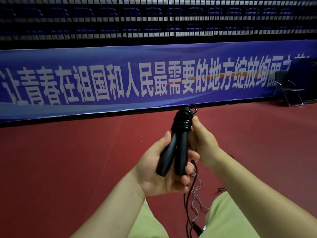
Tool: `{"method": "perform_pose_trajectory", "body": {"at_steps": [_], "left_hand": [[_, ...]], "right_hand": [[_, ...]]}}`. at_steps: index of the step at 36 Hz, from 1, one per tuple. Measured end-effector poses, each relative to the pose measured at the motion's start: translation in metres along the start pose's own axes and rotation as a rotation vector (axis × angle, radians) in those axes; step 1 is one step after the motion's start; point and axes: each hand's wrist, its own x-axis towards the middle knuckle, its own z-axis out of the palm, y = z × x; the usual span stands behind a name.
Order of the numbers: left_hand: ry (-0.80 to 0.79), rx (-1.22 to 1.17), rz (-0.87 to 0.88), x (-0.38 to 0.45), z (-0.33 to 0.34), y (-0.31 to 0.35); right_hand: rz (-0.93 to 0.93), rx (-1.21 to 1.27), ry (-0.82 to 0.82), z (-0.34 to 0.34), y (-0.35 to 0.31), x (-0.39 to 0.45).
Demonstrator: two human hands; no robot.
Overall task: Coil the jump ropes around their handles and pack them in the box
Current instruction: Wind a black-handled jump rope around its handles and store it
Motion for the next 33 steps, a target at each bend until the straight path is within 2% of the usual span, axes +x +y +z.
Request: {"method": "perform_pose_trajectory", "body": {"at_steps": [2, 4, 7, 10, 16, 19, 23, 29, 33], "left_hand": [[-0.012, -0.034, 0.002, 0.001, 0.002, 0.002], [0.050, 0.003, 0.004, 0.000, 0.001, 0.006], [0.233, 0.176, 0.044, -0.002, -0.001, 0.011], [0.379, 0.349, 0.080, -0.006, -0.007, 0.013], [0.566, 0.599, 0.141, -0.007, -0.013, 0.009], [0.595, 0.641, 0.153, -0.005, -0.016, 0.008], [0.642, 0.707, 0.164, -0.001, -0.017, 0.006], [0.758, 0.996, 0.124, 0.010, -0.021, 0.002], [0.810, 1.172, 0.071, 0.014, -0.021, 0.005]], "right_hand": [[-0.030, -0.039, 0.035, 0.000, 0.003, 0.004], [-0.002, -0.068, 0.047, 0.001, 0.002, 0.006], [0.082, -0.153, -0.033, -0.001, -0.002, 0.005], [0.088, -0.258, -0.080, -0.001, -0.005, 0.002], [0.141, -0.393, -0.114, -0.004, 0.000, 0.006], [0.163, -0.429, -0.107, -0.003, 0.000, 0.004], [0.190, -0.526, -0.006, 0.000, -0.003, 0.002], [0.167, -0.865, 0.167, 0.011, -0.006, 0.002], [0.201, -0.769, 0.333, 0.006, 0.000, 0.001]]}}
